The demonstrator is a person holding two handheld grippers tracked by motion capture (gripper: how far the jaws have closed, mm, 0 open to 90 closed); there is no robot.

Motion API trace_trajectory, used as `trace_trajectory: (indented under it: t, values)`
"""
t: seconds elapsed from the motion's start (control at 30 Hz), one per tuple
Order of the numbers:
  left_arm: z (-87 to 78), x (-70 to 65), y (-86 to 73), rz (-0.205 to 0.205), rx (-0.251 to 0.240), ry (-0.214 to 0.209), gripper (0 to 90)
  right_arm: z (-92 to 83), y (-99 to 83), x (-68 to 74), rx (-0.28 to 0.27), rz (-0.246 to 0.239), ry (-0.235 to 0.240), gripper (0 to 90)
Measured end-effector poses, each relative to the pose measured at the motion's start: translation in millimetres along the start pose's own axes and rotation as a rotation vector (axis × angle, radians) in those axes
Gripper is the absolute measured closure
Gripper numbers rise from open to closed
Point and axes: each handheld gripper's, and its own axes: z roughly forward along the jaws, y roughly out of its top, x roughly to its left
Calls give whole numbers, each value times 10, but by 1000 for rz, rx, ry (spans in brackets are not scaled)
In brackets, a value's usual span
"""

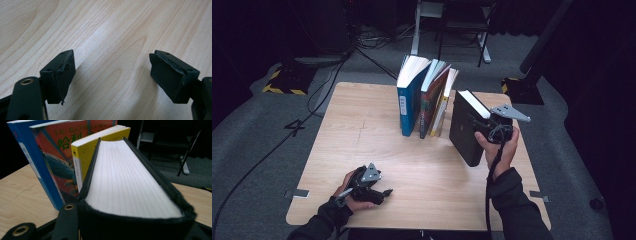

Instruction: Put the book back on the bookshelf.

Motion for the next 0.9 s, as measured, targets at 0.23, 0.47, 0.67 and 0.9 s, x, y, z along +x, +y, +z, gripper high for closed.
trace_trajectory:
  t: [0.23, 0.47, 0.67, 0.9]
  values:
    - [0, 1, 0, 2, 0, 1, 204, 151, 122, 18, -4, 22, -39, 537]
    - [-1, 1, 1, 4, 1, 0, 204, 329, 178, 57, -19, 52, -89, 536]
    - [1, 1, 2, 6, 0, -2, 204, 556, 202, 69, -17, 91, -137, 537]
    - [1, -2, 1, 10, -1, -6, 205, 766, 242, 74, -18, 109, -182, 536]
